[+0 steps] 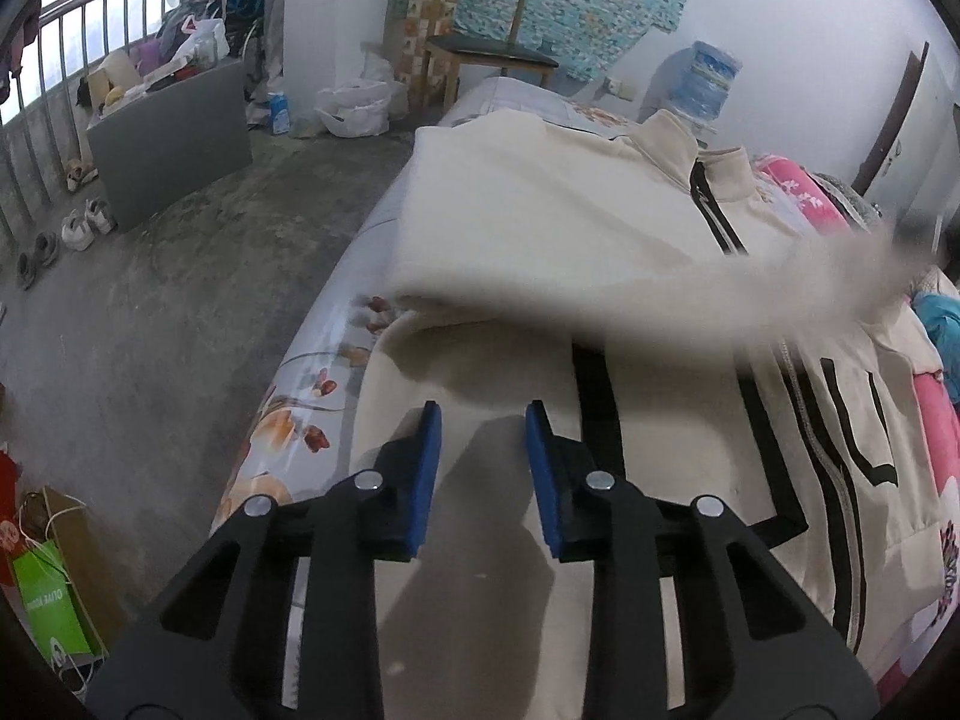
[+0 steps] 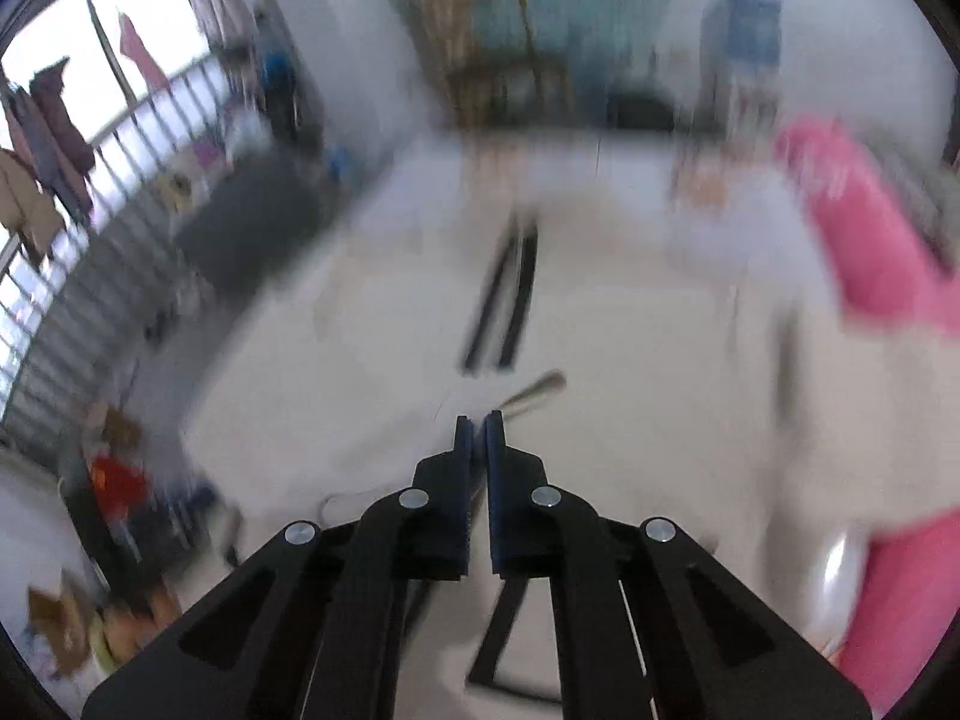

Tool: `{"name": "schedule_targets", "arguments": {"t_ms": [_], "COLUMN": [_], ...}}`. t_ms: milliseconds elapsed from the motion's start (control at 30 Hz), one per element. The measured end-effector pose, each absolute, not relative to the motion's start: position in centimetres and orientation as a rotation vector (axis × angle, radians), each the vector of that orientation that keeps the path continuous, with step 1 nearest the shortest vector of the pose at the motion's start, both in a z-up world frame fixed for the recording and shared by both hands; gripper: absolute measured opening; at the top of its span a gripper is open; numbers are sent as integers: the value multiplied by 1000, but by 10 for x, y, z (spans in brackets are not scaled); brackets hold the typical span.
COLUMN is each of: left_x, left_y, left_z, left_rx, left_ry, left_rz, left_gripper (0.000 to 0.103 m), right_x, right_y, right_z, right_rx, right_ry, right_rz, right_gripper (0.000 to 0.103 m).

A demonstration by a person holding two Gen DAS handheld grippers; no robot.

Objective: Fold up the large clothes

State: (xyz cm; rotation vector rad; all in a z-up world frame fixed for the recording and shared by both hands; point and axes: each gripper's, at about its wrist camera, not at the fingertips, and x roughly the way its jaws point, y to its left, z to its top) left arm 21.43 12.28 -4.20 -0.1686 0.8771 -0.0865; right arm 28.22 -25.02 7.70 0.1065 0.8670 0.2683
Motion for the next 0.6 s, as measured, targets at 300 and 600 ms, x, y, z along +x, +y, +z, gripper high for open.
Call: {"name": "schedule_targets", "arguments": {"t_ms": [300,600], "left_x": [215,216], "left_y": [127,129], "left_z": [-43,-44], "left_rx": [-193,-198], "left_ry": [875,876], "left_rz": [-75,-74], "left_gripper": [23,21], "right_x": [316,318], "right_y": [-311,-343], "right_z": [68,50], "right_rx": [134,215], "right_ry": [861,893], "right_rz": [87,71], "right_gripper": [4,4]}}
